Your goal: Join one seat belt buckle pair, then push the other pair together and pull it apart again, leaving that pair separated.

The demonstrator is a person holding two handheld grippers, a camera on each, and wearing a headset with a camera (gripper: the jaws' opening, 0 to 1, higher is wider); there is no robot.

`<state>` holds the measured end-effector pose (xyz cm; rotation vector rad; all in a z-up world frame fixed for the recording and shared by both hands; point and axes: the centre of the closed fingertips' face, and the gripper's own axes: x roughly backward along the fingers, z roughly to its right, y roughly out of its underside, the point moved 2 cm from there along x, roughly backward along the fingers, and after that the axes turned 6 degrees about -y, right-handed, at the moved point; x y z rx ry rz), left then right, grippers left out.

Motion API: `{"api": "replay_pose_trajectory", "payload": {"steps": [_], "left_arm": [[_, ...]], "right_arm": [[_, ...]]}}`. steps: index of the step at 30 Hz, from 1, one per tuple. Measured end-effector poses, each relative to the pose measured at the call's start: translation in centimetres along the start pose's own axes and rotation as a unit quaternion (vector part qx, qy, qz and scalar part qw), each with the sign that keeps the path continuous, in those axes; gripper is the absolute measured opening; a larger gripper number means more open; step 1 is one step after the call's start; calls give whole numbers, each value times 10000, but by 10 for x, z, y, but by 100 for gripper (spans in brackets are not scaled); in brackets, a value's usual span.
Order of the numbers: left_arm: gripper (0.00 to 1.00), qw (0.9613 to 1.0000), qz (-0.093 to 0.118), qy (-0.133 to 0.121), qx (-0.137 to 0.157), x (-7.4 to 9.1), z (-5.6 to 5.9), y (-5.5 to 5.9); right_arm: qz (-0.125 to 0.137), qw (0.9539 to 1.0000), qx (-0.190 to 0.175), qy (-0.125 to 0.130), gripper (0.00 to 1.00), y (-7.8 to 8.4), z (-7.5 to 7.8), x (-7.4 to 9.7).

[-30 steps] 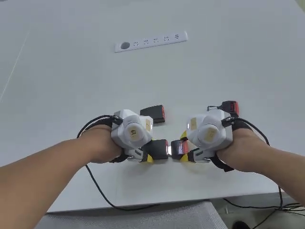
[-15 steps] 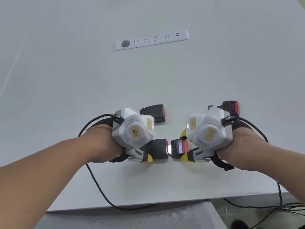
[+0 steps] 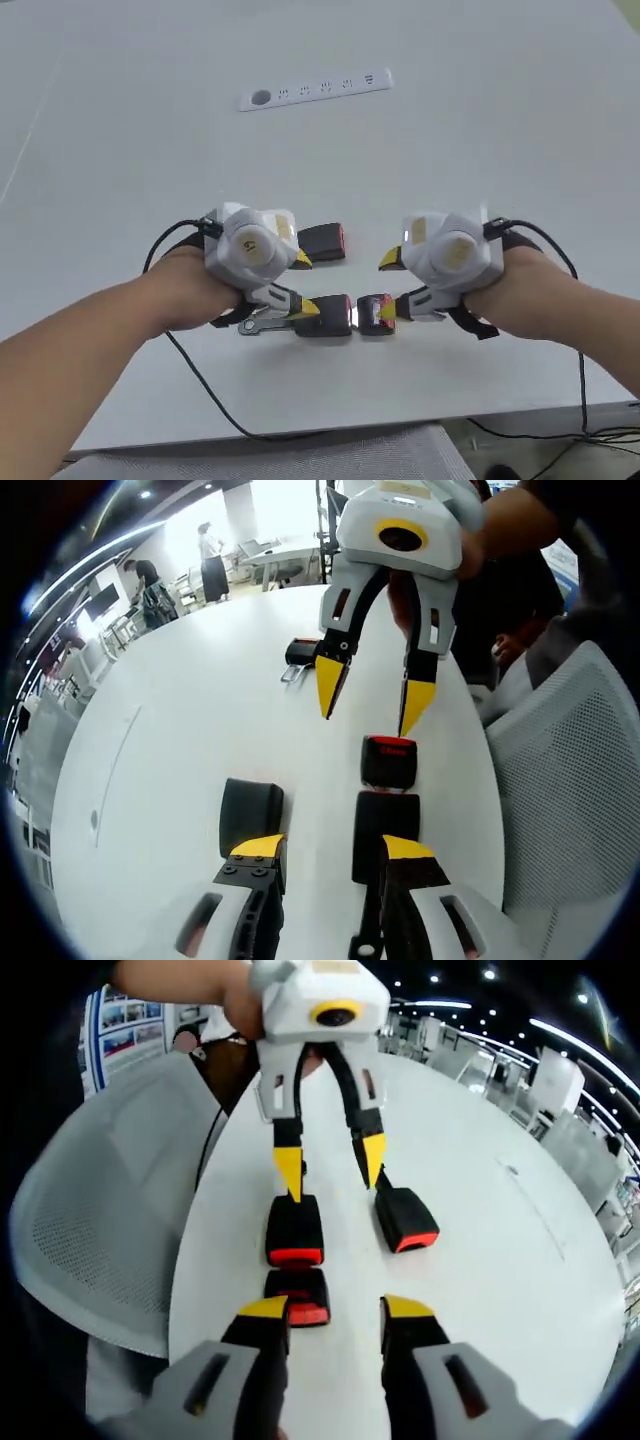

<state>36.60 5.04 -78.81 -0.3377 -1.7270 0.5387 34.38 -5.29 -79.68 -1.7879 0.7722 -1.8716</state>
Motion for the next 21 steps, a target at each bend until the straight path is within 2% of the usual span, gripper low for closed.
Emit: {"api": "replay_pose_trajectory", "payload": {"steps": [5,11,13,14,18,21], "left_arm": [[38,9998,-20,-172,-12,-6,-26,-3],[43,9997,-161,-145,-108,-21,-42,0],[42,9996,-223,-113,-111,-26,-45,3],[42,9995,-255,-117,-118,-28,-47,5],[43,9993,-333,-111,-105,-35,-54,10],[44,9992,-380,-107,-81,-39,-59,13]], "right_arm": [[-155,9995,-117,235,34,26,28,20],[-357,9978,-258,501,35,61,57,43],[-442,9961,-453,617,36,75,66,53],[-486,9945,-529,759,37,85,74,59],[-543,9926,-711,824,40,105,83,69],[-561,9929,-758,724,40,111,83,69]]}}
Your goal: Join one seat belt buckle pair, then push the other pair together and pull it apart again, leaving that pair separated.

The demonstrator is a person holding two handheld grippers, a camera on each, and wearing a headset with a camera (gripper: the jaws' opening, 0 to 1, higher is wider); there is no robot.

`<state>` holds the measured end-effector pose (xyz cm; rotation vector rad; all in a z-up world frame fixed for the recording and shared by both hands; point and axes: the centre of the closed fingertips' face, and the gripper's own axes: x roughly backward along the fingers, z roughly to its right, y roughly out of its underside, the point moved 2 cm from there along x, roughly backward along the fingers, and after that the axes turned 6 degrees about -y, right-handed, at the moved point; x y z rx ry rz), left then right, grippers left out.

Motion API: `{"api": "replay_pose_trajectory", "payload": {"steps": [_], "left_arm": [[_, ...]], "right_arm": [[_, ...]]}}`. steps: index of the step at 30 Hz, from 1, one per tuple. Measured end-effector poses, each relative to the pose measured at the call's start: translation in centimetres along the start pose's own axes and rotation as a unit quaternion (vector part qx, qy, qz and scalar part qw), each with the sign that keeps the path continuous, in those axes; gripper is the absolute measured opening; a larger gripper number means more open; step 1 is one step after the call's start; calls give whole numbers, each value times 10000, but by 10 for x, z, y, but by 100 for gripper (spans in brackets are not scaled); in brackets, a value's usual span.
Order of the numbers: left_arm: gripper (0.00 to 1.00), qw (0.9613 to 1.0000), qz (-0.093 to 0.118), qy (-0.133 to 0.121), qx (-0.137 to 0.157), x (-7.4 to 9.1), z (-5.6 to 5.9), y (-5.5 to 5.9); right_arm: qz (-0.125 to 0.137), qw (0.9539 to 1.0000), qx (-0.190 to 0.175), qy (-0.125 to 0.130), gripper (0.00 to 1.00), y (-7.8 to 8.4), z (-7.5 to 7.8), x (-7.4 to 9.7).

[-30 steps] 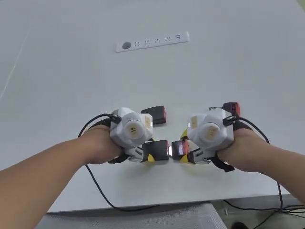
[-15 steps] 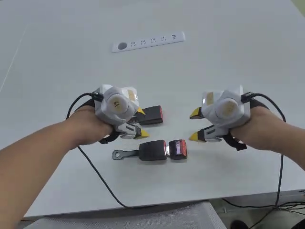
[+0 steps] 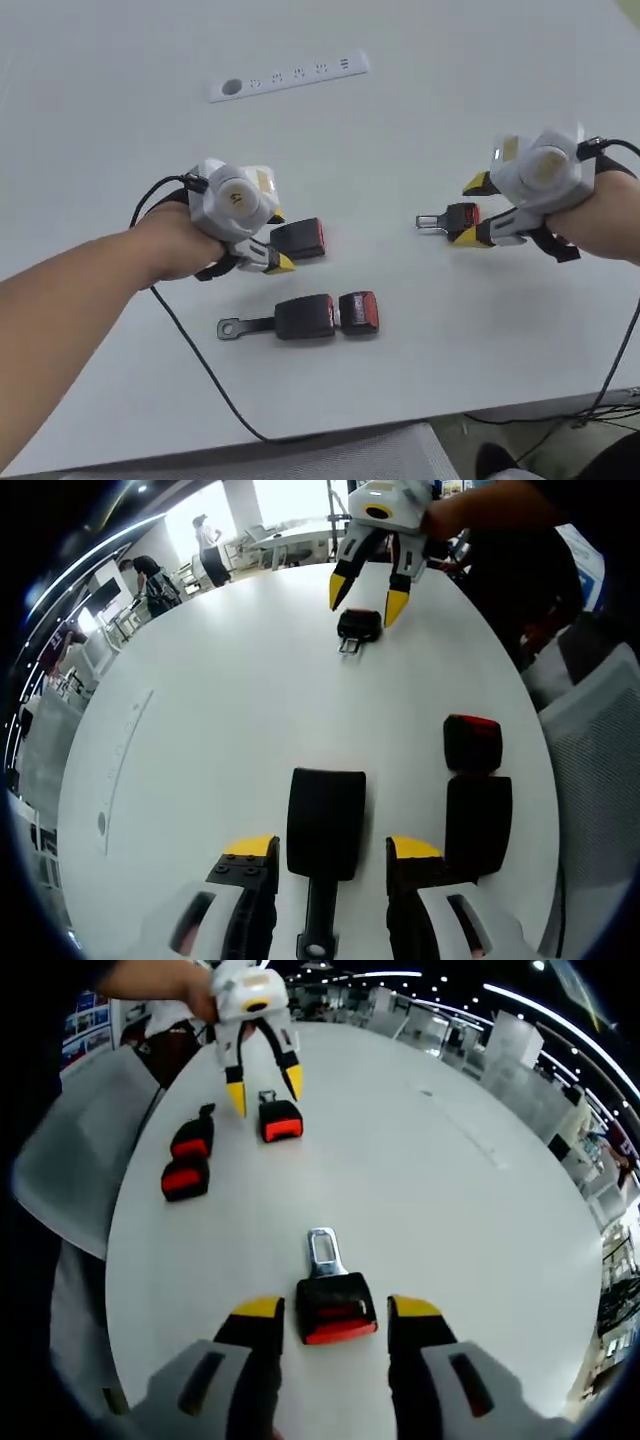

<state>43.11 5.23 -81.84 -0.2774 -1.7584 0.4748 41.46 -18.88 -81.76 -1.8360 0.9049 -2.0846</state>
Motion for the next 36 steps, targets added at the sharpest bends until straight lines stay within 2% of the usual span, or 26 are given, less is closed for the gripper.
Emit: {"api": "replay_pose_trajectory", "payload": {"steps": [4,6,8,11,12,14,18,22,28,36], "left_arm": [[44,10000,-64,73,-10,-6,-2,2],[44,9997,-109,194,-87,-10,1,3],[44,9990,-189,278,-309,-13,5,4],[43,9988,-219,314,-309,-14,7,5],[41,9993,-154,292,-153,-14,5,2],[34,9994,-157,212,-218,-14,1,2],[34,9995,-156,229,-161,-16,5,2],[33,9993,-144,236,-247,-16,6,3],[33,9990,-164,255,-329,-16,8,2],[33,9992,-127,233,-293,-14,6,2]], "right_arm": [[-71,9999,38,-107,37,4,3,-4],[-93,9997,56,-218,36,4,1,-7],[-156,9994,148,-270,34,5,1,-9],[-165,9990,198,-356,32,4,1,-8],[-171,9989,201,-394,32,4,2,-8],[-188,9986,221,-445,32,5,1,-8],[-272,9976,356,-535,31,5,1,-8],[-289,9968,446,-599,31,5,1,-8],[-356,9955,630,-619,31,5,1,-9],[-468,9936,832,-605,32,5,1,-10]]}}
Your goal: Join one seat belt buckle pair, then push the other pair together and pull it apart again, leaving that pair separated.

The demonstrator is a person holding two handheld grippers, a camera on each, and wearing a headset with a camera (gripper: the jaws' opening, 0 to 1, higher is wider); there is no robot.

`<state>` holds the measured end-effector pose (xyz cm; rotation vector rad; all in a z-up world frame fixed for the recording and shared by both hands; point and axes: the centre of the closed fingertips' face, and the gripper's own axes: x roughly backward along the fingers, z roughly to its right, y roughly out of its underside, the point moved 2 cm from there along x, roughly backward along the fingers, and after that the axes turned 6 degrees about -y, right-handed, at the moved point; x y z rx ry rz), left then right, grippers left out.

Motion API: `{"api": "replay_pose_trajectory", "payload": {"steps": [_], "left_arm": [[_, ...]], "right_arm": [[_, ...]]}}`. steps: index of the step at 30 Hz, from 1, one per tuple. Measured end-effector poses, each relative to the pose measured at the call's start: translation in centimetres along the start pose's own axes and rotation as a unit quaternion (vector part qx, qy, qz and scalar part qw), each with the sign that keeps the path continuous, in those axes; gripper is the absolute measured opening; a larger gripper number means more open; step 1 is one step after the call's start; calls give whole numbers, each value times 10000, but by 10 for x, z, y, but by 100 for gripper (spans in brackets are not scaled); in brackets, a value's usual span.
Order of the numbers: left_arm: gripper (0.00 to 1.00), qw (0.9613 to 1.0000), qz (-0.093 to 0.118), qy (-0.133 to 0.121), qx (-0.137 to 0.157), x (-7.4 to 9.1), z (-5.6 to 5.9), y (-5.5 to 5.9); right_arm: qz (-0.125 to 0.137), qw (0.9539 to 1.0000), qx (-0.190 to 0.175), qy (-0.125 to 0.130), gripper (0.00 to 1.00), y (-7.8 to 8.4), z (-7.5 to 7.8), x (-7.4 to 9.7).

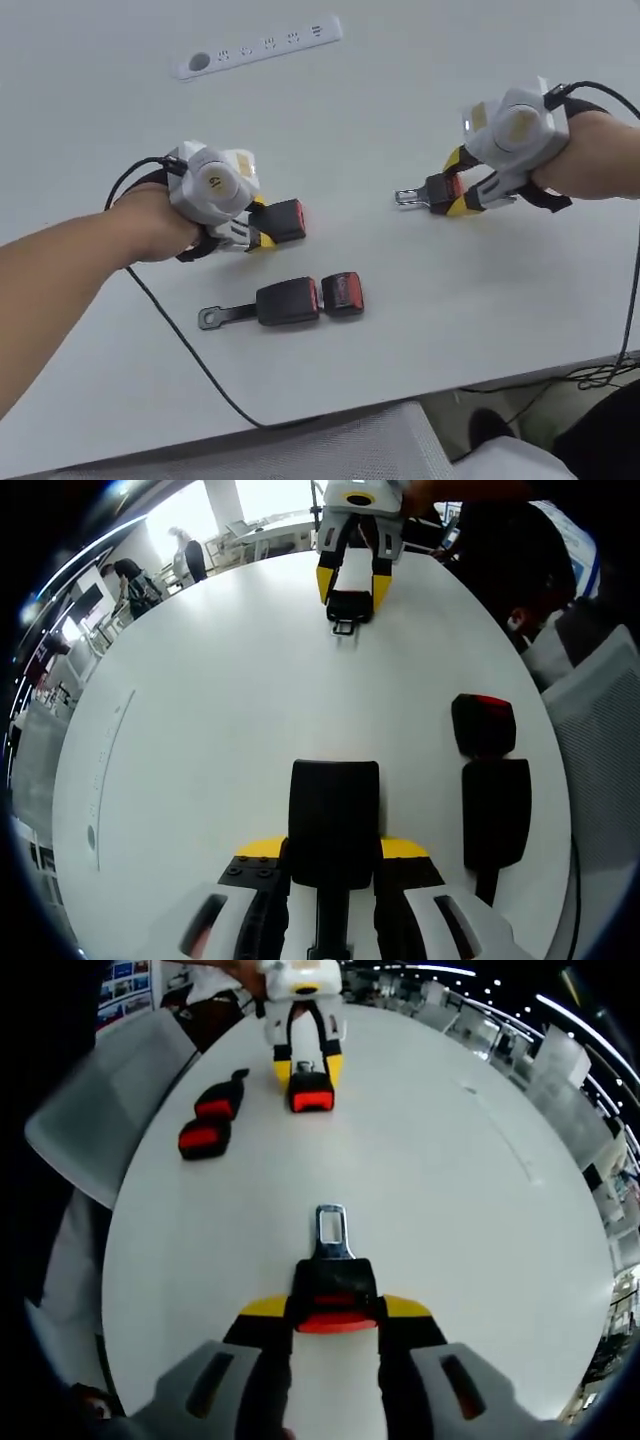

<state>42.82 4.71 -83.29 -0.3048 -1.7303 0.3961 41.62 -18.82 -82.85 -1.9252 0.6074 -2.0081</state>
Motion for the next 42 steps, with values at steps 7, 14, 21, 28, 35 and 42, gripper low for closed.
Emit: {"api": "replay_pose_trajectory", "payload": {"steps": [7,14,21,28,35,42], "left_arm": [[33,10000,-37,1,-13,1,-1,0],[32,10000,-36,4,-5,1,-3,0],[32,10000,-29,0,10,1,-4,0],[32,10000,-2,-6,30,1,-4,0],[32,10000,-8,4,27,1,-4,0],[32,10000,3,7,23,1,-4,1]], "right_arm": [[-58,10000,22,11,32,0,1,0],[-80,10000,-11,44,32,-6,2,-4],[24,10000,27,37,32,-26,-1,-14],[266,9996,-2,60,32,-49,-3,-27],[450,9990,9,79,32,-79,-7,-43],[512,9986,50,99,31,-105,-8,-58]]}}
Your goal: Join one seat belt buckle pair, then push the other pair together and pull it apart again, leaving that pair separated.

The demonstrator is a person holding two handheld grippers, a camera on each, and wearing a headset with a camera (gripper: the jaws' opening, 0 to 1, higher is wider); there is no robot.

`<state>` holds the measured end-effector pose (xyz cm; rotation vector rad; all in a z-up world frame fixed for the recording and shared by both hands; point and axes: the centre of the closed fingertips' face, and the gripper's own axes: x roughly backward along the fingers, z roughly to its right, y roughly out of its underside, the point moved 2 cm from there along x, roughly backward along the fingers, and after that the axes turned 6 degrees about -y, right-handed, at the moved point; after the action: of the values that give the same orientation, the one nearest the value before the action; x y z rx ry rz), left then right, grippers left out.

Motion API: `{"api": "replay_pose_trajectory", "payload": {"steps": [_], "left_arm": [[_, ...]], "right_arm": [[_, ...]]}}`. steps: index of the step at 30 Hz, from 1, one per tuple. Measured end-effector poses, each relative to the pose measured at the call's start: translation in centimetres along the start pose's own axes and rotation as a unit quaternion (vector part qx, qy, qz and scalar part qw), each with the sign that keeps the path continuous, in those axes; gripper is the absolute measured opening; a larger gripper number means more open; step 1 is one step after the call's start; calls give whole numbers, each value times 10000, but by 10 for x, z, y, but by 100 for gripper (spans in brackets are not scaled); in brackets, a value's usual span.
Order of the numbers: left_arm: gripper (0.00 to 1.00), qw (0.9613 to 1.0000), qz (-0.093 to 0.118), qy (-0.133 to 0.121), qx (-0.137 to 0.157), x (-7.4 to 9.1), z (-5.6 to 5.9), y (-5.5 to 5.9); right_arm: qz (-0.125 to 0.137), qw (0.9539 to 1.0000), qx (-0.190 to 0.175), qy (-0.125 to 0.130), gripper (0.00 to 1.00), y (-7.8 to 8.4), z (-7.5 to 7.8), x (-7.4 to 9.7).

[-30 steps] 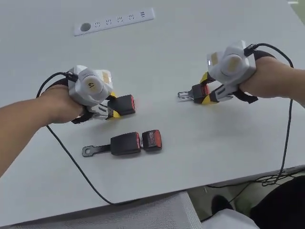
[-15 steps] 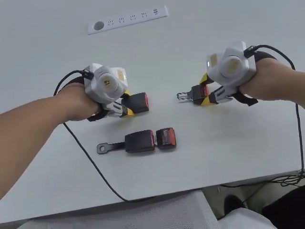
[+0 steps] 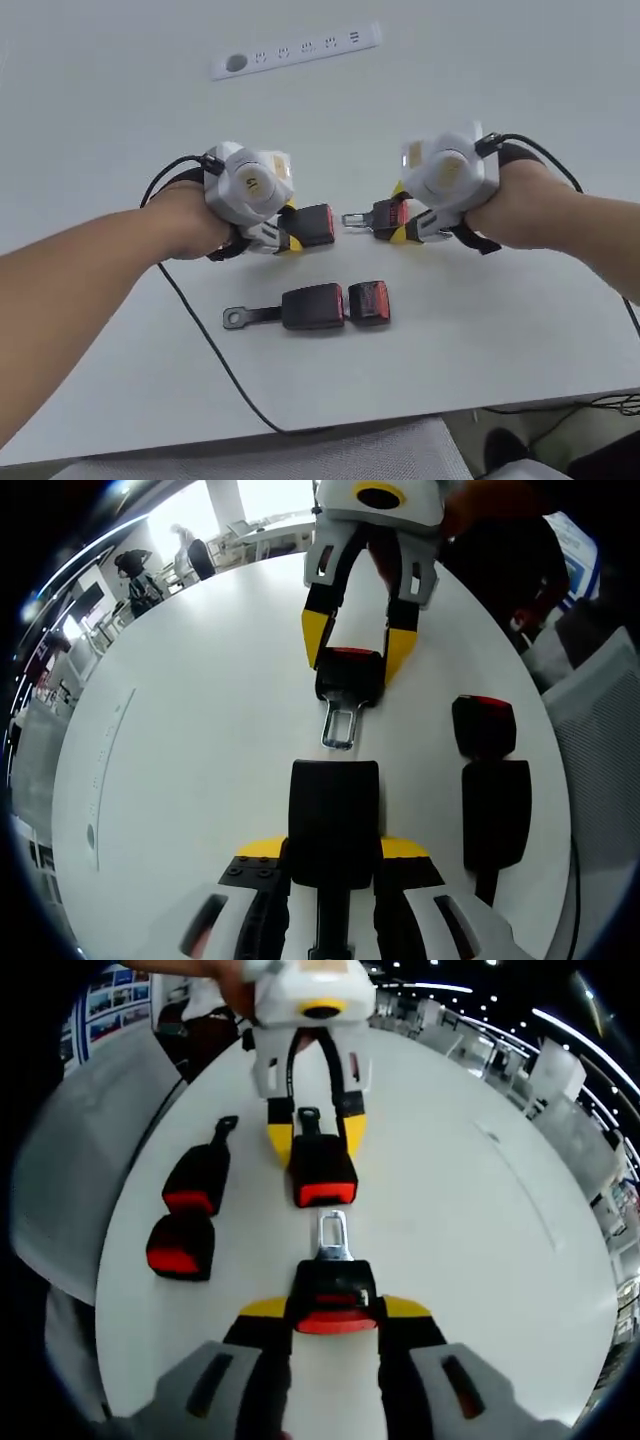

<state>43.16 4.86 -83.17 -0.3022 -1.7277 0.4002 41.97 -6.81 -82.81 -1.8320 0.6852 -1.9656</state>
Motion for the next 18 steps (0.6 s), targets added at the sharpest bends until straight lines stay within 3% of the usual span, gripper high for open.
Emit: {"api": "replay_pose_trajectory", "payload": {"steps": [18], "left_arm": [[32,10000,-29,29,-58,0,0,-1]], "right_arm": [[2,9997,256,-17,31,-13,-2,-7]]}}
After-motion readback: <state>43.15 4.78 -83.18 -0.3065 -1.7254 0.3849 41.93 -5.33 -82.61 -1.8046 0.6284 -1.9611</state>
